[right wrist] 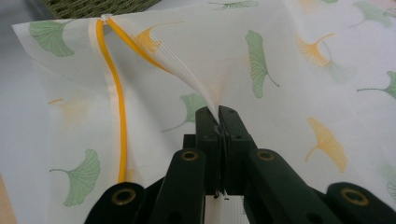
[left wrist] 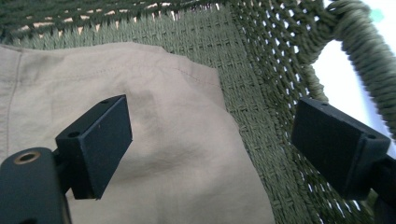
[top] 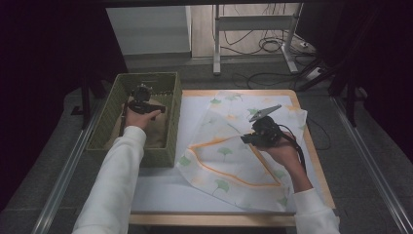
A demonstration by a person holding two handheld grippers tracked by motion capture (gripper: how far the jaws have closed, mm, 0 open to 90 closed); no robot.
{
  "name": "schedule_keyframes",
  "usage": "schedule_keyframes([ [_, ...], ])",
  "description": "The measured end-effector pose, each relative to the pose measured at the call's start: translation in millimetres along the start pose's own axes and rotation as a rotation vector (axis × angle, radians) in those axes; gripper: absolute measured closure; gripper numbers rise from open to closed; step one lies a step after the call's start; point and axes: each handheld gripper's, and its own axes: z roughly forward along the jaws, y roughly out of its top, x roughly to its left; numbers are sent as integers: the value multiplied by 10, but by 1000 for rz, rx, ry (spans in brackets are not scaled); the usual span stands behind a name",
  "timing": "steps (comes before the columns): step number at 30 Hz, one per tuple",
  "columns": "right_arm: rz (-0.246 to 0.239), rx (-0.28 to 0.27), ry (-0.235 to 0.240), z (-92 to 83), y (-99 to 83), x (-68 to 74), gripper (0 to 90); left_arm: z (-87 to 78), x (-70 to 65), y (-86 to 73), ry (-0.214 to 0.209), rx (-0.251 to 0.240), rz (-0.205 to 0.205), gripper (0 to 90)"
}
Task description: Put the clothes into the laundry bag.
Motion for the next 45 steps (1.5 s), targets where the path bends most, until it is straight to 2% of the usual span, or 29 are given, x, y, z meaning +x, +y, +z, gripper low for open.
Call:
schedule_keyframes([
  [3, 1, 2, 0, 4, -2, -2, 866, 48, 17, -11, 6, 12, -14, 119],
  [6, 3, 2, 0, 9, -5, -4, 867, 106, 37, -20, -6, 24, -37, 119],
  [9, 3, 4, 0, 12, -5, -6, 866, 139, 48, -14, 3, 52, -25, 112],
  [12, 2, 5, -1, 15, -5, -4, 866, 157, 45, -6, 6, 55, -31, 110],
  [17, 6, 5, -1, 13, -8, -8, 867, 210, 21, 3, 13, 77, -13, 105],
  [25, 2, 9, -1, 25, -10, -10, 866, 379, 27, -4, 53, 175, 0, 82],
  [28, 7, 10, -2, 28, -13, -14, 866, 426, 27, -11, 59, 196, 5, 72],
  [34, 7, 17, -1, 39, -20, -28, 866, 521, -17, -1, 79, 244, 33, 52],
  [36, 7, 17, -2, 41, -20, -30, 866, 544, -34, -11, 94, 260, 64, 54],
  [41, 5, 23, -2, 58, -19, -18, 866, 588, -63, -23, 115, 289, 105, 53],
  [45, 5, 26, -2, 64, -23, -18, 866, 632, -95, -53, 156, 314, 158, 55],
])
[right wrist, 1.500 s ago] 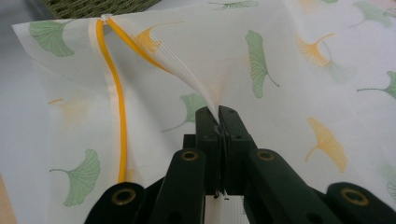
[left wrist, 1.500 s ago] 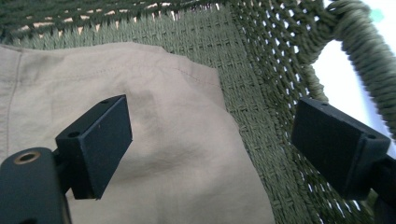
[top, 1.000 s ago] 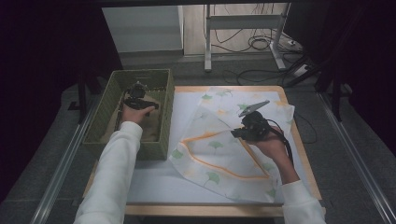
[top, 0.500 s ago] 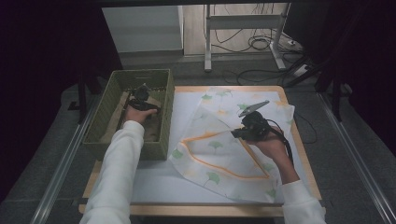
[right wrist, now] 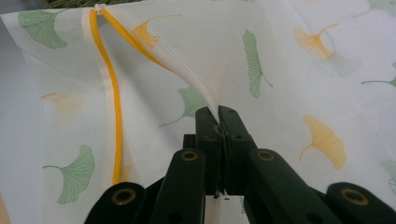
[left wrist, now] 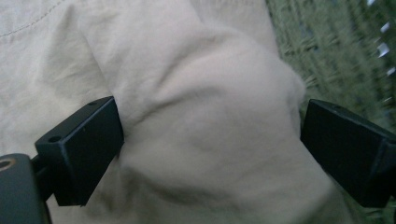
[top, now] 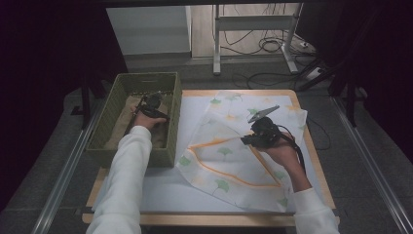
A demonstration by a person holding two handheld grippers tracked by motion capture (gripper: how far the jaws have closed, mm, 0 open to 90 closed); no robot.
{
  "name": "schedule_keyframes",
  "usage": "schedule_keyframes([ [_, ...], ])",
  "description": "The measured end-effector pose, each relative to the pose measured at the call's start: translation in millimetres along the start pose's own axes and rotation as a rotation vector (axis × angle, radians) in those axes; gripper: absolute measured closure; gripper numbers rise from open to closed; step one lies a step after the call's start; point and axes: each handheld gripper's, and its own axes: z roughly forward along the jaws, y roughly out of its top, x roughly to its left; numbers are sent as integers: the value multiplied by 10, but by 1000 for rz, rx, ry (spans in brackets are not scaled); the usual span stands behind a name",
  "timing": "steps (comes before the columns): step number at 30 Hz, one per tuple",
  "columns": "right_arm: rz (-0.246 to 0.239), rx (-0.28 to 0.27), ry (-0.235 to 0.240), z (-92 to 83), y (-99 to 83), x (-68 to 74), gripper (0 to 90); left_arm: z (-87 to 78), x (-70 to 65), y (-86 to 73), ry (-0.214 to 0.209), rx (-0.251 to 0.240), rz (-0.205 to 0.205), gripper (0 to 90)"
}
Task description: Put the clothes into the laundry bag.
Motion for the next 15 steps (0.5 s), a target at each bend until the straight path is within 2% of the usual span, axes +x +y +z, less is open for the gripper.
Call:
schedule_keyframes([
  [5, 2, -1, -1, -9, -4, -3, 866, -1, 10, -10, 7, 1, 6, 76],
  [11, 1, -1, -4, -10, -14, -3, 866, -27, 58, -47, 36, -6, 6, 202],
  [15, 2, -1, -7, -25, -27, -9, 866, -33, 56, -49, 40, -7, 10, 232],
])
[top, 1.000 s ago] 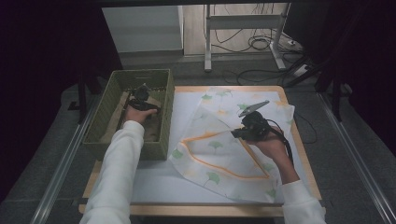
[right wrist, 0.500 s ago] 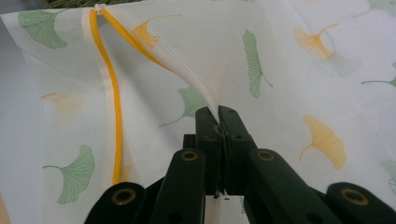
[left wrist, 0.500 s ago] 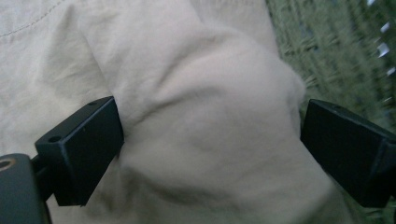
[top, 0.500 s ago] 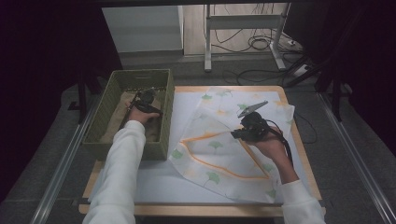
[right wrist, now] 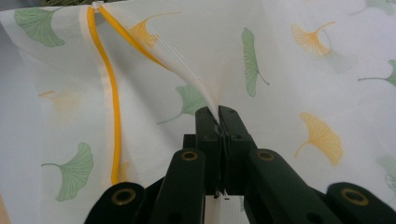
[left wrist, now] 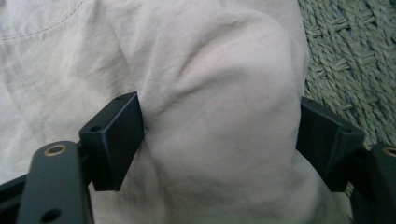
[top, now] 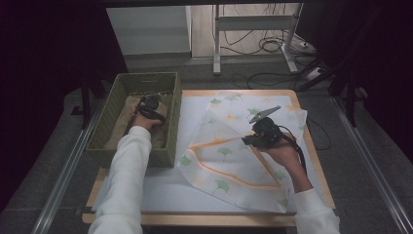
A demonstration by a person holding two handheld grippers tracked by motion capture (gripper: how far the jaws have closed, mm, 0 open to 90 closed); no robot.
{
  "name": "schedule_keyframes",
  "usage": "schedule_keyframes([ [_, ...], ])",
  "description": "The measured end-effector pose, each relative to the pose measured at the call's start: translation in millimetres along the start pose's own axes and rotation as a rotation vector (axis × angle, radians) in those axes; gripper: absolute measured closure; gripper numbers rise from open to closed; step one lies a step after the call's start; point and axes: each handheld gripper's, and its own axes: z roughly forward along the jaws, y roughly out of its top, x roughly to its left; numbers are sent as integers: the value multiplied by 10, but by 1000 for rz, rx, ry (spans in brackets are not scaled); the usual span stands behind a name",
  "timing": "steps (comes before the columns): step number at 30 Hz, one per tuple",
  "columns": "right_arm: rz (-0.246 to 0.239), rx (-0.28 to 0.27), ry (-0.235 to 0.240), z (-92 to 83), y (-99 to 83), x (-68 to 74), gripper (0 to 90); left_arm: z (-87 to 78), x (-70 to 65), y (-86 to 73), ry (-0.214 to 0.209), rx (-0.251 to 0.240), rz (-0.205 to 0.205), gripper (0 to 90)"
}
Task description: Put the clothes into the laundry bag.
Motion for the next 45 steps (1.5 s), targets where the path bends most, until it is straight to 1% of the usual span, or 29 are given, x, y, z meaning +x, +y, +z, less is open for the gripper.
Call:
schedule_keyframes([
  [3, 2, 0, -3, -4, -9, -9, 866, -24, 24, 1, -7, 3, -14, 269],
  [4, 4, 0, -3, -4, -11, -9, 866, -36, 38, -4, 18, 2, -21, 324],
  [5, 4, 0, -3, -4, -11, -8, 866, -38, 58, -12, 10, -2, -30, 375],
  [7, 4, 1, -3, -2, -11, -7, 866, -41, 71, -24, 9, -8, -32, 391],
  [15, 3, 1, -2, 1, -10, -4, 866, -56, 73, -22, 43, 5, -32, 490],
  [19, 3, 1, -2, -1, -10, -4, 866, -63, 77, -18, 61, 9, -42, 551],
  [24, 2, 0, -3, -2, -11, -4, 866, -73, 80, -10, 66, 23, -46, 607],
  [28, 2, 1, -3, -1, -10, -1, 866, -84, 82, 2, 70, 33, -58, 656],
  [32, 4, 1, -4, -1, -11, -2, 866, -113, 98, 6, 66, 35, -74, 679],
  [33, 3, 1, -4, -1, -10, -2, 866, -120, 101, 5, 66, 29, -81, 684],
  [37, 4, 2, -3, 3, -10, -4, 866, -170, 141, 3, 53, 20, -85, 696],
  [39, 5, 2, -4, 4, -11, -8, 866, -212, 146, 2, 55, 7, -88, 700],
  [40, 5, 1, -4, 4, -11, -10, 866, -239, 147, -2, 52, -7, -84, 702],
  [42, 6, -2, -4, -1, -10, -13, 866, -301, 160, -13, 39, -40, -89, 705],
  [45, 10, -4, -3, -5, -8, -23, 866, -408, 208, -38, 27, -93, -88, 708],
])
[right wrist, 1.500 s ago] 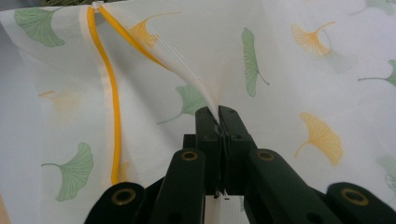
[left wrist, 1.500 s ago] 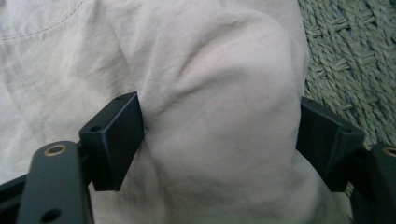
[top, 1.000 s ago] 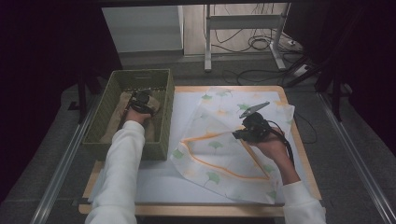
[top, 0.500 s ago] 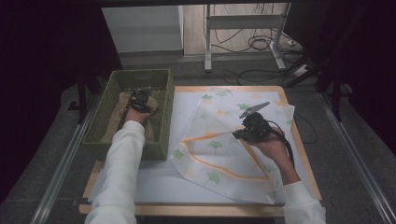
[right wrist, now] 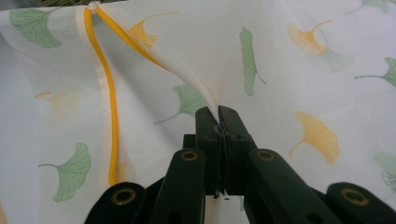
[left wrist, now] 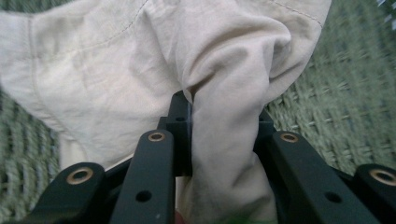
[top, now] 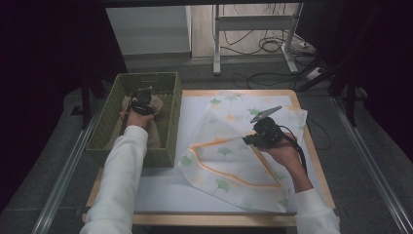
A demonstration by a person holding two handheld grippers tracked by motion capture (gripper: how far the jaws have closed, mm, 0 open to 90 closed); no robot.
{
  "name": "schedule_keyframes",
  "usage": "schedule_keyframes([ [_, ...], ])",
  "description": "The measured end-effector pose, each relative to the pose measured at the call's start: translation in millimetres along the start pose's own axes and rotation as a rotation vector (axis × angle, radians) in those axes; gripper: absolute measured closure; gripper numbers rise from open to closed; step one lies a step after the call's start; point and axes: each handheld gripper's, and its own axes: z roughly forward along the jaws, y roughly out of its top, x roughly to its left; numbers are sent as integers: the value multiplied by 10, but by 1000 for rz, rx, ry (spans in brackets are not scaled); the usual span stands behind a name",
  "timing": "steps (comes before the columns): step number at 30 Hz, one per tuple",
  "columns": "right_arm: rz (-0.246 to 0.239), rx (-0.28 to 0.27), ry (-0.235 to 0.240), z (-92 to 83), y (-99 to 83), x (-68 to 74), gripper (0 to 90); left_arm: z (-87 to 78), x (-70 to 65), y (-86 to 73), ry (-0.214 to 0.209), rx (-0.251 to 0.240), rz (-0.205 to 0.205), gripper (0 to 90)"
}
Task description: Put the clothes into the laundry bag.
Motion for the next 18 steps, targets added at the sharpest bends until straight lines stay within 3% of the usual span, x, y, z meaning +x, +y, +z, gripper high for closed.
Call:
schedule_keyframes([
  [5, -3, -1, 0, 4, 14, 7, 866, -177, 110, -34, -42, -76, -13, 710],
  [10, -6, -2, 1, 3, 24, 23, 866, -309, 183, -70, -55, -136, -28, 711],
  [18, -5, -10, -3, -14, 23, 17, 866, -460, 241, -121, -97, -200, -23, 710],
])
